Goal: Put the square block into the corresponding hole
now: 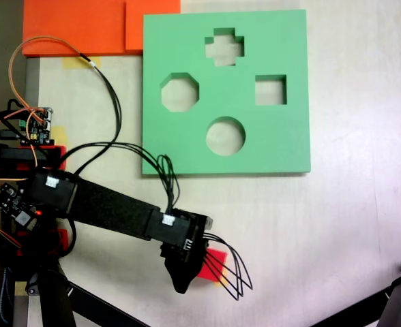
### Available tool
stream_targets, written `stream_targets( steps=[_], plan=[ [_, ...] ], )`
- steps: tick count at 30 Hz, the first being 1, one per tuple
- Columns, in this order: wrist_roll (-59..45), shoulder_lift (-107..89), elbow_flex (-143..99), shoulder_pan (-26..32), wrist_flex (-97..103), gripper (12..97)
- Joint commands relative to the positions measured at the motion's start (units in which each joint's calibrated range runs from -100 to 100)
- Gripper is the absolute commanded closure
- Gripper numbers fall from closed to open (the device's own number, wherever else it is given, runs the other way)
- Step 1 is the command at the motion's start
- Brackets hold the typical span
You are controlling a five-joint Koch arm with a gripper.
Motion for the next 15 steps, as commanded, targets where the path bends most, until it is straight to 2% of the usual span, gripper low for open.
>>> stream_targets(
  steps=[1, 12, 14, 15],
  plan=[
    [-0.15, 2.86, 3.8, -0.05, 3.65, 26.6],
    [-1.07, 18.23, 6.99, -1.03, 7.31, 26.9],
    [-1.47, 19.9, 6.99, -1.03, 7.41, 29.7],
    [-1.51, 20.04, 6.79, -1.03, 7.31, 35.4]
  ],
)
